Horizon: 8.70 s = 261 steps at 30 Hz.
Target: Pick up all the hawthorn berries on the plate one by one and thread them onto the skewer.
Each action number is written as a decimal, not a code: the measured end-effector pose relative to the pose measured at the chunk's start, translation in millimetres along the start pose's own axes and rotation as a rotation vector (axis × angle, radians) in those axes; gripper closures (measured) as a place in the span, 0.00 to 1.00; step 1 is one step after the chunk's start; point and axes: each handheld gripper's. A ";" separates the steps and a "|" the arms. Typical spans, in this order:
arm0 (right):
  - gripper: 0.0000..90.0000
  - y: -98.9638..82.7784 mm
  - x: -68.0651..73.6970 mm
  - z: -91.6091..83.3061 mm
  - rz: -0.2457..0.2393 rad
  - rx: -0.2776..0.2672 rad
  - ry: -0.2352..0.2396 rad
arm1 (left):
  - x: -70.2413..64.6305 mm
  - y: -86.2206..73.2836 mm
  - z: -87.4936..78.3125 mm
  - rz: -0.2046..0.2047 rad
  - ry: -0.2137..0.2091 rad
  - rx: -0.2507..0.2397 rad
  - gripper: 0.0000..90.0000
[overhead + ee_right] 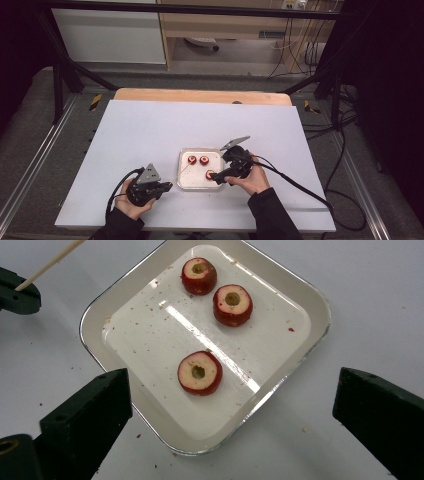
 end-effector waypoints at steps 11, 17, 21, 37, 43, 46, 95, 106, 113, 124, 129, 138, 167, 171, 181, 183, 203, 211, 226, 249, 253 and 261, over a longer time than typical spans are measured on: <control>0.28 13.6 9.4 28.4 -0.005 0.117 0.034 | -0.5 -1.7 1.3 0.001 -0.001 0.003 0.98; 0.38 17.0 9.9 38.5 -0.009 0.179 0.044 | 0.1 -1.8 1.0 0.002 -0.001 0.003 0.98; 0.46 17.0 7.5 43.1 0.010 0.203 0.044 | -0.2 -1.8 2.0 0.000 -0.001 0.009 0.98; 0.65 17.5 3.5 51.7 0.095 0.269 0.060 | -0.3 -1.4 2.2 0.002 -0.001 0.014 0.98; 0.66 17.7 2.1 52.9 0.114 0.279 0.063 | -0.8 -1.5 2.8 0.006 -0.001 0.019 0.98; 0.67 18.1 1.8 52.8 0.129 0.285 0.061 | -1.0 -1.4 2.5 0.006 0.000 0.017 0.98; 0.67 11.4 -7.4 7.1 0.474 -0.580 0.213 | -20.3 -0.4 4.9 -0.184 0.125 -0.200 0.98; 0.67 14.5 -5.1 3.8 0.523 -0.726 0.224 | -25.4 9.8 16.7 -0.233 0.112 -0.239 0.98; 0.67 15.5 -4.9 3.0 0.546 -0.775 0.234 | -31.7 19.3 25.9 -0.247 0.100 -0.271 0.98; 0.67 17.6 -4.9 -0.8 0.615 -0.808 0.268 | -41.3 28.0 33.8 -0.257 0.091 -0.307 0.98; 0.67 17.6 -4.1 -1.6 0.628 -0.816 0.275 | -40.4 27.3 34.2 -0.269 0.103 -0.320 0.98; 0.67 17.0 -3.0 -0.2 0.632 -0.830 0.271 | -39.4 27.3 34.9 -0.293 0.105 -0.334 0.98; 0.68 5.4 10.1 11.8 0.593 -0.786 0.296 | -36.0 42.7 34.3 -0.371 0.112 -0.372 0.98; 0.68 1.6 14.8 14.1 0.571 -0.770 0.295 | -32.4 46.7 36.0 -0.353 0.122 -0.367 0.98; 0.68 -8.2 25.4 18.7 0.519 -0.711 0.284 | -25.6 53.3 40.1 -0.322 0.120 -0.345 0.98; 0.68 -8.4 25.5 18.6 0.512 -0.707 0.282 | -25.2 53.2 40.5 -0.322 0.119 -0.343 0.98; 0.27 -21.0 2.8 -4.6 0.341 -0.555 0.179 | -10.0 27.5 24.6 -0.175 0.105 -0.239 0.98; 0.10 -27.4 -7.3 -3.7 0.189 -0.358 0.114 | 1.1 6.3 3.2 -0.133 0.101 -0.176 0.98; 0.08 -0.5 -11.5 9.8 0.032 -0.131 0.045 | 11.0 -19.0 -15.3 -0.098 0.069 -0.107 0.98; 0.26 49.4 -13.7 64.2 -0.047 0.152 0.061 | 14.4 -23.0 -14.6 -0.099 0.064 -0.082 0.98; 0.36 48.7 -18.6 71.2 -0.047 0.167 0.060 | 14.4 -23.0 -14.2 -0.099 0.066 -0.080 0.98; 0.51 47.7 -22.9 79.6 -0.025 0.193 0.081 | 13.5 -23.0 -13.0 -0.093 0.064 -0.073 0.98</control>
Point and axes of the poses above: each handheld gripper's, and its own axes: z roughly forward along the jaws, y roughly out of its top, x roughly to its left, and after that the axes turned 9 degrees about -x, right-handed
